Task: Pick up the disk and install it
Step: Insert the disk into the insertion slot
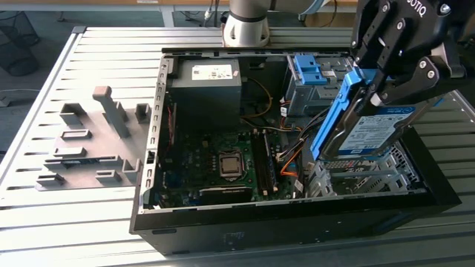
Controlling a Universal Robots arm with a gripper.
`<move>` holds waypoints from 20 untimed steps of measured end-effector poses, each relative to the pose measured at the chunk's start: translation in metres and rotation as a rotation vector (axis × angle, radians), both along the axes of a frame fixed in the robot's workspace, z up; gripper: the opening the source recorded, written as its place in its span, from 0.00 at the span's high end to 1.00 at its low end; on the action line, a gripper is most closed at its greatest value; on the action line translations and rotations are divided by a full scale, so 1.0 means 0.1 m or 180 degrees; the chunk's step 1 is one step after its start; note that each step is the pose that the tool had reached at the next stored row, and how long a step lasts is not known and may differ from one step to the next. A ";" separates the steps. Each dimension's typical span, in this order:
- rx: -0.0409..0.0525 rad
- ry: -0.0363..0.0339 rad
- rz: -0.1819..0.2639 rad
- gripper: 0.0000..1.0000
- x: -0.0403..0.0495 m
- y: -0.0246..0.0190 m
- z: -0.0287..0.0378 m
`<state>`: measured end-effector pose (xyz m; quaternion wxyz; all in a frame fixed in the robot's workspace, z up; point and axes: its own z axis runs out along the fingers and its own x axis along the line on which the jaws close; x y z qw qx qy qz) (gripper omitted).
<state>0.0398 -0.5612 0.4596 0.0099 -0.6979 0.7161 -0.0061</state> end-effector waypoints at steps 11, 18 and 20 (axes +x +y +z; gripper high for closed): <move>0.0001 0.0000 0.0001 0.64 0.179 -0.041 -0.056; 0.0001 0.0000 0.0000 0.64 0.236 -0.065 -0.113; 0.0000 0.0000 0.0000 0.64 0.245 -0.065 -0.125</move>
